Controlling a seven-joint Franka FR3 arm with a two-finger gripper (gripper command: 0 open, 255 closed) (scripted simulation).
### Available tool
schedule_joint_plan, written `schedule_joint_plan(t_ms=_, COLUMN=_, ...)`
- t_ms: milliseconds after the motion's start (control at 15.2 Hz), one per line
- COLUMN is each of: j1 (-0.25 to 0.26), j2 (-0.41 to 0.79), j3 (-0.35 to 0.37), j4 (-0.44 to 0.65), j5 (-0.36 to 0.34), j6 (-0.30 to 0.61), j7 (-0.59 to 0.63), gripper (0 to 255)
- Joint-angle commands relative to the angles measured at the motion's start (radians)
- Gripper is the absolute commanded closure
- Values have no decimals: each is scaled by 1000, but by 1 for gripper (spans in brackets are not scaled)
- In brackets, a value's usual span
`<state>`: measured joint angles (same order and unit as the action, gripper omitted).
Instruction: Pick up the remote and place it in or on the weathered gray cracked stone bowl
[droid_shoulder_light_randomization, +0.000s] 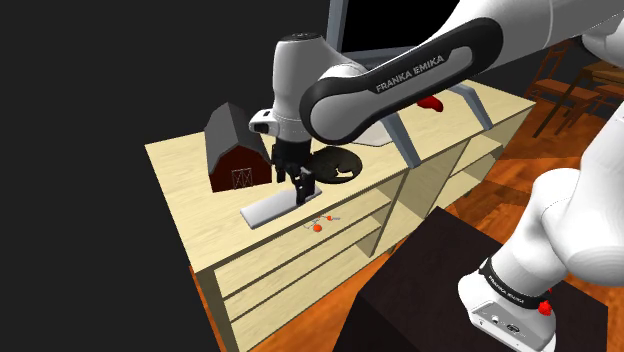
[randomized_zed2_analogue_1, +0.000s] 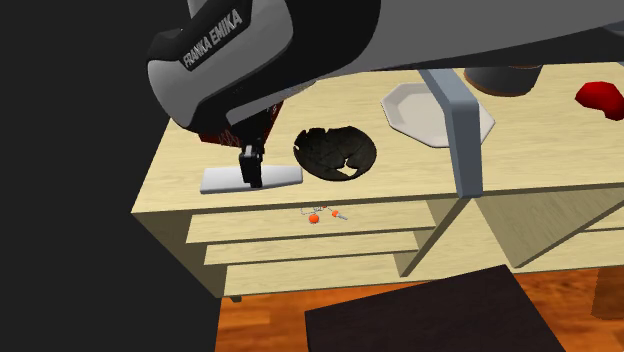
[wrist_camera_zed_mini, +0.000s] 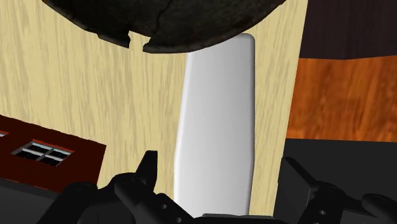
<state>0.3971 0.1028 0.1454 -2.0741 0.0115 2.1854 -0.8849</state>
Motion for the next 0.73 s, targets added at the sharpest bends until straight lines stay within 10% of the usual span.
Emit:
schedule_joint_plan(t_ms=0, j1=0, j2=10, j3=0, j4=-14, j5=-1, j6=25, j7=0, gripper=0)
schedule_joint_plan(t_ms=660, j1=1, j2=36, j3=-1, j4=-33, j5=-5, j6=69, j7=3, gripper=0)
